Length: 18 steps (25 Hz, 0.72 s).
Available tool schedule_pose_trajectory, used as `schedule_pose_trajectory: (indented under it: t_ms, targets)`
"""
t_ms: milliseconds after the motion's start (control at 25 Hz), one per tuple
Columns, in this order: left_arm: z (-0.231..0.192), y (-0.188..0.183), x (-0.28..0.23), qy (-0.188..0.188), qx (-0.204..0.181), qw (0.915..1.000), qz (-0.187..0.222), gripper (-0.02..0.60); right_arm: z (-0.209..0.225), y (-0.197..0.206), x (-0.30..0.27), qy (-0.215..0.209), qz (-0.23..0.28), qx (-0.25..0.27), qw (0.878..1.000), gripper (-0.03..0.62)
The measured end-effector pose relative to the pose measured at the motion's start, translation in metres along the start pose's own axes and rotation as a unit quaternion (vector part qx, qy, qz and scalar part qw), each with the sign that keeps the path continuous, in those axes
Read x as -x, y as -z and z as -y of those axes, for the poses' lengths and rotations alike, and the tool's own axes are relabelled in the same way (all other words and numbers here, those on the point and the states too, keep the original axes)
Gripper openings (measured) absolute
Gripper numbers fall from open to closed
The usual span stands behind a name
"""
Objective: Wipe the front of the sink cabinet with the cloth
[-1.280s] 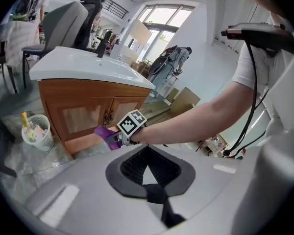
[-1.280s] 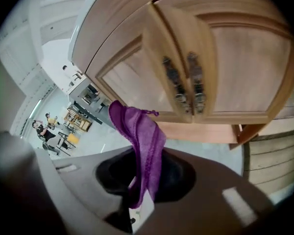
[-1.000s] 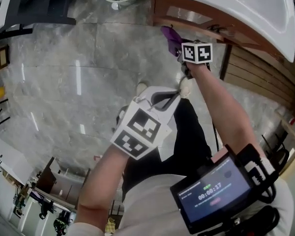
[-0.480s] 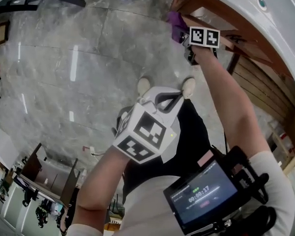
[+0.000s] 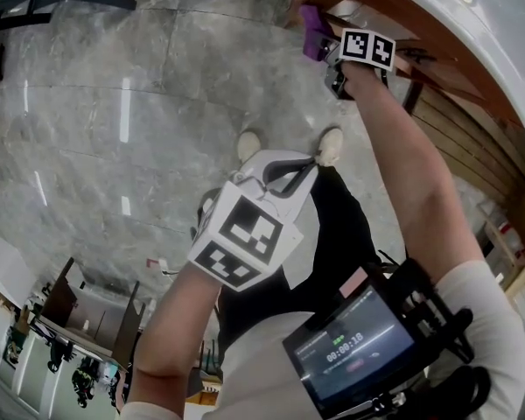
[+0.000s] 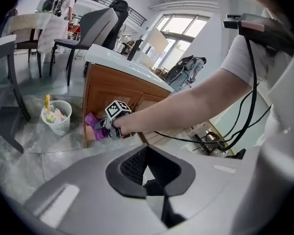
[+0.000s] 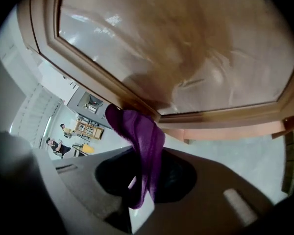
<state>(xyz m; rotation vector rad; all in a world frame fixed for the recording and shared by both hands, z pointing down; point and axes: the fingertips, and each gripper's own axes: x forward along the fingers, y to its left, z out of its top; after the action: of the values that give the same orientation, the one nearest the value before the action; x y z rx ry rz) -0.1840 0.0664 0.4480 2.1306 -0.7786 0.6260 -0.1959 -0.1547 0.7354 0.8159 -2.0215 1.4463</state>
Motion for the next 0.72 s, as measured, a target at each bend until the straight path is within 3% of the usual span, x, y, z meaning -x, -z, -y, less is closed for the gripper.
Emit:
schedule_pose_trajectory:
  t_ms: [720]
  targets:
    - [0.022,-0.029,-0.066,0.033,-0.030,0.9985,-0.033,0.006,0.114,-0.004,0.074,0.048,0.072,-0.074,0.993,0.083]
